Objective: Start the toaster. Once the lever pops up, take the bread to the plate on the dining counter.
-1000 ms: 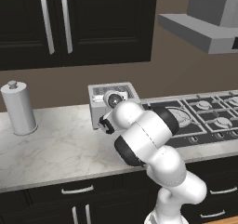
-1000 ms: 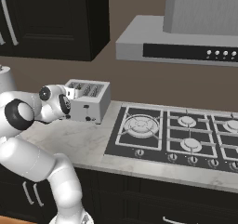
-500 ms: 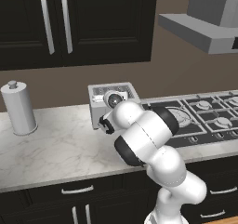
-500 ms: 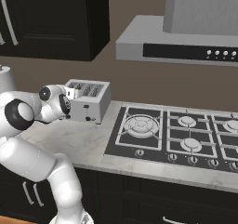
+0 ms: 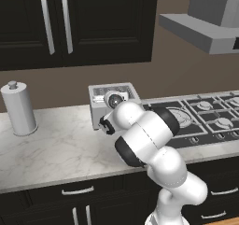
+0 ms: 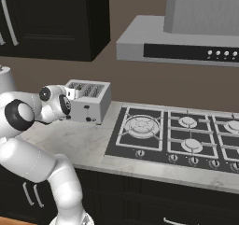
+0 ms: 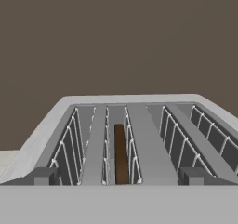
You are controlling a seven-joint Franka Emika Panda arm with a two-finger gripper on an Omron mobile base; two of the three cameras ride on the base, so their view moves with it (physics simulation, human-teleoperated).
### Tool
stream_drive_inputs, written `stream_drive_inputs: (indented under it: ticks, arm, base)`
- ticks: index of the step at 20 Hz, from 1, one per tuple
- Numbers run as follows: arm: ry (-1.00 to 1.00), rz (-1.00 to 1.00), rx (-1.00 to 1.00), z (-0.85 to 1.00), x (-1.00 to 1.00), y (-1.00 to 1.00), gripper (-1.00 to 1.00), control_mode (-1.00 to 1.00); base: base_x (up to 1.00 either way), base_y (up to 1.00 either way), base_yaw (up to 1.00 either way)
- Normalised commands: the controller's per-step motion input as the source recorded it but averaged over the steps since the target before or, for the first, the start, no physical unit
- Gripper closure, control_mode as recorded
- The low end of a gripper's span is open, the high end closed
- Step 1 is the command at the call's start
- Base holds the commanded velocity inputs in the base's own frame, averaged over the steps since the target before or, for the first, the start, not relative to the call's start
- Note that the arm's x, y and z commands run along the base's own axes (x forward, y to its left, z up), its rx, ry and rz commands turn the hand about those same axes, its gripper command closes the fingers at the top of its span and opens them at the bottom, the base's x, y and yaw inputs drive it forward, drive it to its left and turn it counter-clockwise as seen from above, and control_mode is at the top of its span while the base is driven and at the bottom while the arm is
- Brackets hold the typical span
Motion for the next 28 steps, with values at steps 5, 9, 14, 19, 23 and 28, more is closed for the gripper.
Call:
stream_drive_inputs:
  ticks: [5,9,14,19,23,28]
  arm:
    - [0.00,0.00,0.00,0.00,0.00,0.00,-1.00,-1.00]
    - [0.00,0.00,0.00,0.00,0.00,0.00,-1.00,-1.00]
    - [0.00,0.00,0.00,0.00,0.00,0.00,-1.00,-1.00]
    - [0.00,0.00,0.00,0.00,0.00,0.00,-1.00,-1.00]
    - [0.00,0.00,0.00,0.00,0.00,0.00,-1.00,-1.00]
    - [0.00,0.00,0.00,0.00,0.00,0.00,-1.00,-1.00]
  base:
    - [0.00,0.00,0.00]
    - [0.00,0.00,0.00]
    - [0.00,0.00,0.00]
    - [0.00,0.00,0.00]
    - [0.00,0.00,0.00]
    - [0.00,0.00,0.00]
